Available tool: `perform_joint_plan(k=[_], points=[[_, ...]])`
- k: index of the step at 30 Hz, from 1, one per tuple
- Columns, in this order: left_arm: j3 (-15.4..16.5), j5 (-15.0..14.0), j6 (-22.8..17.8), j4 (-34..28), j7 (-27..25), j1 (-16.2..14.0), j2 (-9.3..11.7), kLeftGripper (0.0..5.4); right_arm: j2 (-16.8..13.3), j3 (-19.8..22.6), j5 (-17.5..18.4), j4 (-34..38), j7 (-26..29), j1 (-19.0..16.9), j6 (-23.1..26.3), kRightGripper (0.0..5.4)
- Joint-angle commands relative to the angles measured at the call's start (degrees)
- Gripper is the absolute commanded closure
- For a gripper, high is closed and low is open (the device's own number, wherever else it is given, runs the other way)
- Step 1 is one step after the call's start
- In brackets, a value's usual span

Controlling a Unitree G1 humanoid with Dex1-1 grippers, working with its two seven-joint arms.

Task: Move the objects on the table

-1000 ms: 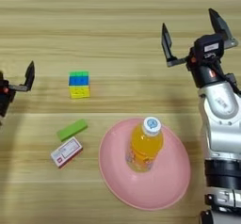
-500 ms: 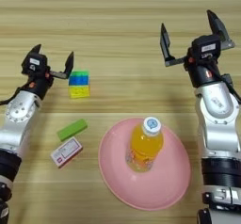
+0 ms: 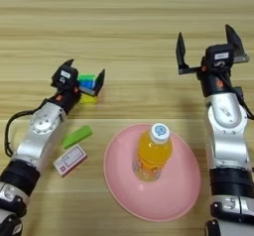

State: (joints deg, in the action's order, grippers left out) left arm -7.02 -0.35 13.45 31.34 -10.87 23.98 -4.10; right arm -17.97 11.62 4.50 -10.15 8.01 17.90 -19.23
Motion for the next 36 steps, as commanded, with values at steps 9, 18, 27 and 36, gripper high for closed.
perform_joint_plan(k=[9, 18, 27, 36], points=[[2.1, 0.8, -2.9, 3.9, 4.8, 1.1, -2.0, 0.0, 0.2, 0.0, -0.3, 0.2, -0.5, 0.1, 0.5, 0.01], [3.5, 1.8, -2.1, 6.2, 10.2, 2.8, -2.6, 0.0, 0.2, 0.0, -0.2, 0.1, -0.4, 0.2, 0.5, 0.01], [4.1, 0.2, -4.2, 8.7, 8.9, 4.4, -3.7, 0.0, 0.5, -0.1, -0.3, 0.3, -0.7, 0.0, 0.5, 0.01], [6.0, -2.1, -7.7, 10.7, 7.7, 5.5, -4.8, 0.0, 0.6, 0.0, -0.2, 0.3, -0.7, -0.1, 0.5, 0.01]])
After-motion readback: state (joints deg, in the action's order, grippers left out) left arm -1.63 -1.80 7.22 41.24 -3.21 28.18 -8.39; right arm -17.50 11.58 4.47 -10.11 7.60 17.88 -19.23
